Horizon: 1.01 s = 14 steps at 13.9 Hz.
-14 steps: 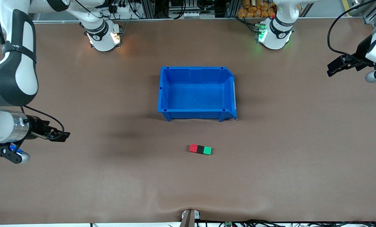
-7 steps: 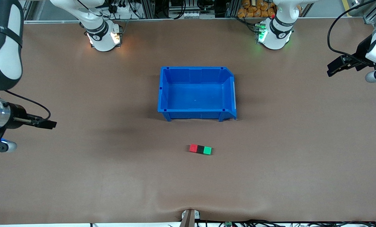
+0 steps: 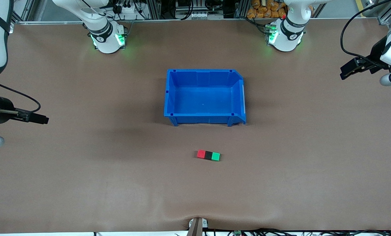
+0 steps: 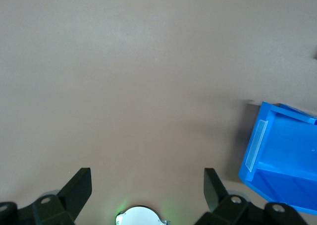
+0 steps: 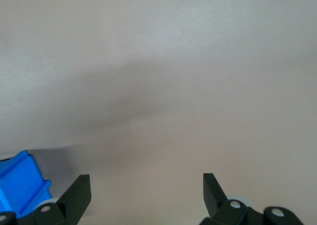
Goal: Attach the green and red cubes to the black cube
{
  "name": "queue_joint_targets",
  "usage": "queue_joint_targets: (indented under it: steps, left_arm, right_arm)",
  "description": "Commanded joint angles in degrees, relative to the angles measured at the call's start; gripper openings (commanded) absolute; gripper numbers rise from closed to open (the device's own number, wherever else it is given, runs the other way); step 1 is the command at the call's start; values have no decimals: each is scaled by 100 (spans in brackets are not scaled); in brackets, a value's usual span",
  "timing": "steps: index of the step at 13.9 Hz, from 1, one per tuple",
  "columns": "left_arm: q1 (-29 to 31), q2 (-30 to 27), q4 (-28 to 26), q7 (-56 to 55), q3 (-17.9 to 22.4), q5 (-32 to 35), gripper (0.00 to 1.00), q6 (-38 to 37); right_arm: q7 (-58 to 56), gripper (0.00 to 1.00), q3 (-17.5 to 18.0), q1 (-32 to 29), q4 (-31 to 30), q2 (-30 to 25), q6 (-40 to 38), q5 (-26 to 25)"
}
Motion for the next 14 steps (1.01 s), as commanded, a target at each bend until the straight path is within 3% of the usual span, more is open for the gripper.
queue_joint_targets:
  steps: [1, 14]
  left_arm:
    - [64, 10, 54, 124, -26, -80, 100, -70]
    - [64, 10, 45, 124, -17, -80, 100, -70]
  right_arm:
    - [-112, 100, 266, -198, -451, -455, 80, -106]
    - [-463, 100, 346, -172, -1093, -1272, 133, -308]
